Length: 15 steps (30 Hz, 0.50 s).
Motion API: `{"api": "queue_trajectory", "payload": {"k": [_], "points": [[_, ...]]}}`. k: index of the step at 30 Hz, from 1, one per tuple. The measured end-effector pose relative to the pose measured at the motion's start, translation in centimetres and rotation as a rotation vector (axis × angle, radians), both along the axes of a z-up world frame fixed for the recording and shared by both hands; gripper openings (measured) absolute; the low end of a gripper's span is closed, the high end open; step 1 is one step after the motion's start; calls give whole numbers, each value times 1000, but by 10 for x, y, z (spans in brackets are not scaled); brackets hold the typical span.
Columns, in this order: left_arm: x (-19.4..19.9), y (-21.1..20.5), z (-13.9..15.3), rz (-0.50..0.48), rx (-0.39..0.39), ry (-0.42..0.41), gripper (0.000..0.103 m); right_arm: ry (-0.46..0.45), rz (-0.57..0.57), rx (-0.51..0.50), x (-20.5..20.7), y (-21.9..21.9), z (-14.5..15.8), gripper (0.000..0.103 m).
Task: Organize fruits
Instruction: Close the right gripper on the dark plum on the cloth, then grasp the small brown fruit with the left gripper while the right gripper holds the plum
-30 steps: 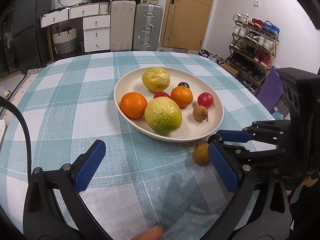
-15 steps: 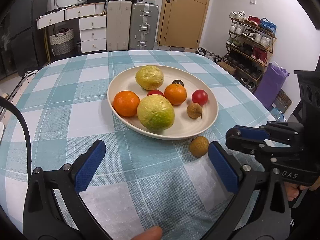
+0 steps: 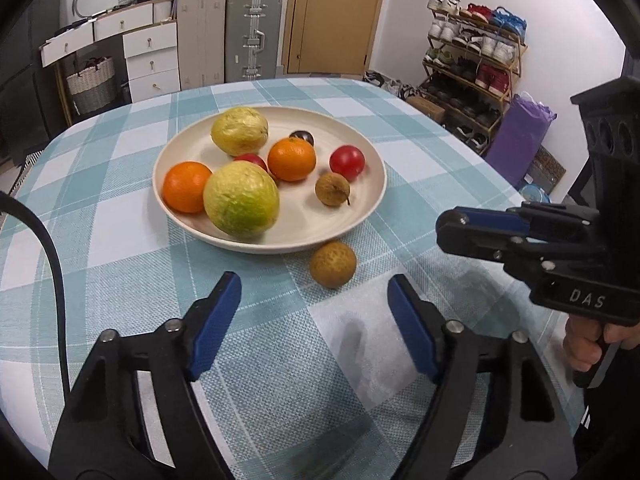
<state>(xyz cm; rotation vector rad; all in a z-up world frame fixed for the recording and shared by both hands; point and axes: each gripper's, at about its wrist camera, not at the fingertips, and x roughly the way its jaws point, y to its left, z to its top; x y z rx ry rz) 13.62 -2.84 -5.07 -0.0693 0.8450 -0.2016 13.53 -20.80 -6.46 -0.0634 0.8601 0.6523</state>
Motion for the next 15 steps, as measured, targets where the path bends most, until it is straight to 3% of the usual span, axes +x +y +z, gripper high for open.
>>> {"api": "queue_trajectory", "payload": {"k": [11,15], "points": [[16,-9,-9,-14,-38,52,49,-8,-17,-20,1,-7,-3,27],[19,-13,-10,-11,-29,55,38,-20,-21,-18,-1,-12,0,27]]}}
